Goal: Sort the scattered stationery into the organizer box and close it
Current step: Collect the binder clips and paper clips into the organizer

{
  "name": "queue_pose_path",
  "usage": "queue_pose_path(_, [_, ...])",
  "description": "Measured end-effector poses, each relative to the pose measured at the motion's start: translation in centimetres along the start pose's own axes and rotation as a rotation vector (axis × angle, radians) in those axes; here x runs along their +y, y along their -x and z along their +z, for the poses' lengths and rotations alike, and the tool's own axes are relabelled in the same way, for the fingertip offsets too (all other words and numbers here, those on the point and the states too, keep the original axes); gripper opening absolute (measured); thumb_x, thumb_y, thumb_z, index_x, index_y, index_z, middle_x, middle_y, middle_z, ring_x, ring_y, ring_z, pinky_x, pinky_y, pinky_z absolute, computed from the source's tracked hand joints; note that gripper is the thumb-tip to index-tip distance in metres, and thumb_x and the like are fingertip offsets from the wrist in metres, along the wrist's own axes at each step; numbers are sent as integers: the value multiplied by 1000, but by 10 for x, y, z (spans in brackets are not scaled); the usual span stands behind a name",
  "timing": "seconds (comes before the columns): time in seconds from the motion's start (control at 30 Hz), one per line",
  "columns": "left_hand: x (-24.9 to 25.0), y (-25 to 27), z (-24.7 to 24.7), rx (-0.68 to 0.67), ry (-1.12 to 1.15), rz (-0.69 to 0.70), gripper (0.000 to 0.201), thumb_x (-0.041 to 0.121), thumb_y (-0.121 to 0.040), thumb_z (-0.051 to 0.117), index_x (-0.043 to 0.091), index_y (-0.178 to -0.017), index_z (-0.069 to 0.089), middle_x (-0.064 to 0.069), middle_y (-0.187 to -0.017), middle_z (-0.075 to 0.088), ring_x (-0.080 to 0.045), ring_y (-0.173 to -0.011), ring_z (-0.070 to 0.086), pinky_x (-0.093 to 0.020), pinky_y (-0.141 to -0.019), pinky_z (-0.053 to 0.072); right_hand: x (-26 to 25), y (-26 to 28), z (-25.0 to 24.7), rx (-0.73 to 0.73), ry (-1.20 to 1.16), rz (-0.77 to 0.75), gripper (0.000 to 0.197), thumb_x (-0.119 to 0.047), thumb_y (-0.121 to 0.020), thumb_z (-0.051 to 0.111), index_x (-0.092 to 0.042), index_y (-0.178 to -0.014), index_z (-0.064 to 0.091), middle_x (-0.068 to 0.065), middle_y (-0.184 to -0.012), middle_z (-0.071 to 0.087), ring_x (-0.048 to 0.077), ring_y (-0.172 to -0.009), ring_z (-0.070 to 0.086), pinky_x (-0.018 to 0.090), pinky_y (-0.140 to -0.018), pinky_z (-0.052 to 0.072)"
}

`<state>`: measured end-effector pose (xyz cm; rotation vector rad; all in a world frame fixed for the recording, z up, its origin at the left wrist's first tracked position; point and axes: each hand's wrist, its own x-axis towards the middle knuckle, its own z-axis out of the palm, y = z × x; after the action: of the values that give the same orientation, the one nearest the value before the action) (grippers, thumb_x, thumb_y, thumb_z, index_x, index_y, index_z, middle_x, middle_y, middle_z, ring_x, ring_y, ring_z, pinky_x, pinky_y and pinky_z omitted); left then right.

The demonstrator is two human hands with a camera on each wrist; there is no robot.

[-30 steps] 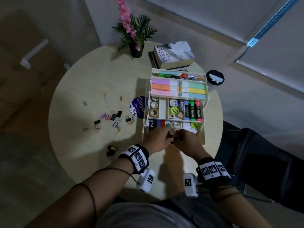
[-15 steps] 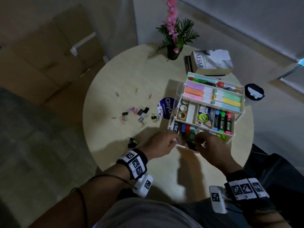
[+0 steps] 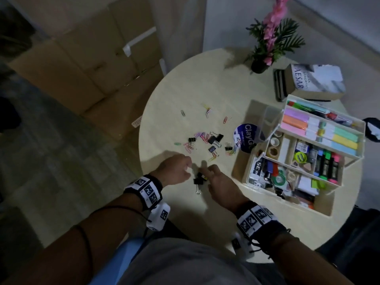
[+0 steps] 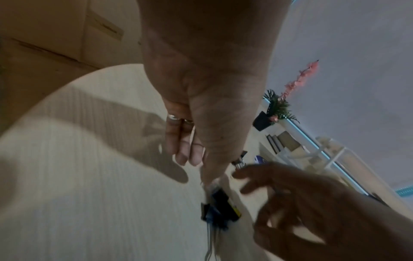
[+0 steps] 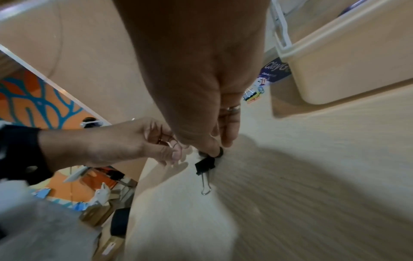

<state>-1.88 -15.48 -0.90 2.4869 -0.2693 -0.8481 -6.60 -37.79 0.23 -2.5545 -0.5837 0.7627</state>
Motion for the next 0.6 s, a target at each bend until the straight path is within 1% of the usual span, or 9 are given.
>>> queue_pose_path(0.03, [2, 1, 2, -27, -15, 0, 32, 31, -86, 78, 18, -112, 66, 1, -104, 64, -22, -95, 66, -36, -76, 56, -1, -5, 0, -17, -1, -37, 85, 10, -88, 54, -26, -162, 30, 14, -142, 44, 33, -104, 65, 37, -78, 57])
queue_pose_path(0.1, [6, 2, 10, -63, -78, 4, 45, 48, -80, 82, 18, -104, 60, 1, -101, 61, -21, -89, 62, -34, -68, 50, -2, -14, 0, -45, -31, -73, 81, 9, -91, 51, -33, -159, 34, 12, -142, 40, 32, -107, 62, 37, -82, 58])
queue_pose_path(0.17, [11, 1, 19, -57, -88, -14, 61, 65, -71, 82, 17, -103, 60, 0, -101, 62, -21, -87, 63, -33, -66, 49, -1, -20, 0, -41, -91, -78, 67, 3, -96, 55, -31, -152, 43, 9, -131, 43, 28, -102, 61, 37, -85, 57])
queue_pose_path(0.2, [14, 0, 23, -42, -74, -20, 65, 68, -69, 81, 17, -103, 61, 0, -101, 63, -22, -88, 65, -32, -65, 50, -2, -21, 0, -34, -112, -62, 61, 0, -96, 57, -30, -149, 47, 8, -126, 45, 27, -97, 61, 35, -85, 57])
queue_pose_path(0.3, [26, -4, 31, 7, -68, -11, 60, 62, -70, 84, 15, -103, 67, -2, -98, 69, -24, -86, 69, -28, -65, 47, -3, -23, 0, -39, -138, 44, 58, -1, -94, 63, -21, -147, 49, 10, -124, 48, 31, -95, 64, 31, -82, 53])
queue_pose_path(0.4, [34, -9, 32, 40, -77, 4, 52, 52, -75, 84, 15, -109, 67, -3, -98, 72, -26, -89, 71, -28, -65, 46, -1, -23, 3, 14, -142, 114, 59, -11, -95, 66, -17, -148, 42, 10, -124, 51, 38, -97, 68, 44, -80, 58])
queue_pose_path(0.47, [36, -12, 33, 47, -72, 5, 45, 46, -80, 82, 16, -111, 67, -4, -100, 74, -28, -93, 72, -29, -66, 45, 1, -22, 6, 59, -115, 143, 54, -14, -97, 62, -16, -146, 39, 11, -121, 55, 40, -95, 68, 44, -72, 57])
queue_pose_path(0.53, [37, -14, 32, 45, -55, 3, 42, 42, -81, 82, 17, -111, 68, -4, -100, 76, -28, -94, 73, -29, -67, 45, 0, -19, 6, 92, -90, 165, 52, -11, -96, 57, -17, -144, 39, 13, -118, 58, 40, -94, 68, 41, -68, 53])
queue_pose_path(0.6, [39, -15, 32, 50, -63, 5, 39, 40, -80, 83, 17, -108, 69, -5, -98, 76, -27, -92, 73, -28, -67, 45, 1, -13, 4, 116, -70, 181, 55, -8, -90, 57, -25, -140, 40, 12, -116, 60, 38, -93, 67, 40, -68, 54])
